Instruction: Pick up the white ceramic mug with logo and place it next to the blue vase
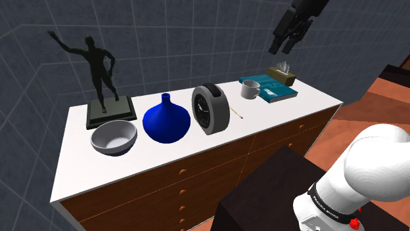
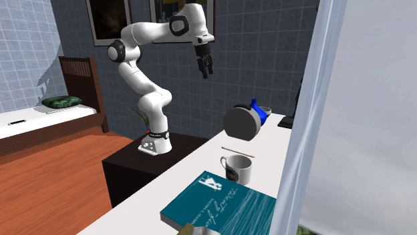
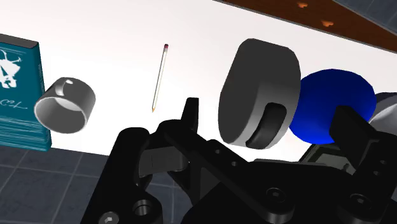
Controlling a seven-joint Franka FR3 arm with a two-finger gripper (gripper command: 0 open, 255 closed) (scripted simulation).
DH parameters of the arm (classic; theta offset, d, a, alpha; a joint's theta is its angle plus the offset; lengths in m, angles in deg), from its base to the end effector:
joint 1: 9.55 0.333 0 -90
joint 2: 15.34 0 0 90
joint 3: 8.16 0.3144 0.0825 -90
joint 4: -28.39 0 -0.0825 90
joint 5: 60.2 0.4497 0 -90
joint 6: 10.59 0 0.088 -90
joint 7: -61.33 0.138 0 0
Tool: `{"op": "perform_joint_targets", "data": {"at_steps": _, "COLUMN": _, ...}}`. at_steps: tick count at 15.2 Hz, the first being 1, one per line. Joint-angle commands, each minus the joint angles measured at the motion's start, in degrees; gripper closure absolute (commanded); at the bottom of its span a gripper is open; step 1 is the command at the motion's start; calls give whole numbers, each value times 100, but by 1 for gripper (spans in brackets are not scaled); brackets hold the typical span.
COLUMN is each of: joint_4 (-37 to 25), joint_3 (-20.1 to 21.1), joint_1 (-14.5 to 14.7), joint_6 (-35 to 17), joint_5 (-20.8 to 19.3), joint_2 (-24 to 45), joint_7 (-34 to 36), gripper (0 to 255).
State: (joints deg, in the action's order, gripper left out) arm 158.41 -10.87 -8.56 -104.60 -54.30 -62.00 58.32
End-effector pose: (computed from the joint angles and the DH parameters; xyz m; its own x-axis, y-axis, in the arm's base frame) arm 0.3772 -0.0022 0.6241 0.9814 0.0236 0.1904 0.0484 -0.9908 -0.1264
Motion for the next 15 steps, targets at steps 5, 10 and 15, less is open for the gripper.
{"op": "perform_joint_targets", "data": {"at_steps": 5, "joint_4": 192, "joint_3": -346, "joint_1": -94, "joint_6": -494, "joint_5": -186, "joint_2": 361, "joint_7": -408, "gripper": 0}}
{"op": "perform_joint_targets", "data": {"at_steps": 10, "joint_4": 277, "joint_3": -786, "joint_1": -189, "joint_6": -1115, "joint_5": -358, "joint_2": 958, "joint_7": -913, "gripper": 0}}
{"op": "perform_joint_targets", "data": {"at_steps": 15, "joint_4": 187, "joint_3": -1233, "joint_1": -243, "joint_6": -1710, "joint_5": -425, "joint_2": 1701, "joint_7": -1429, "gripper": 0}}
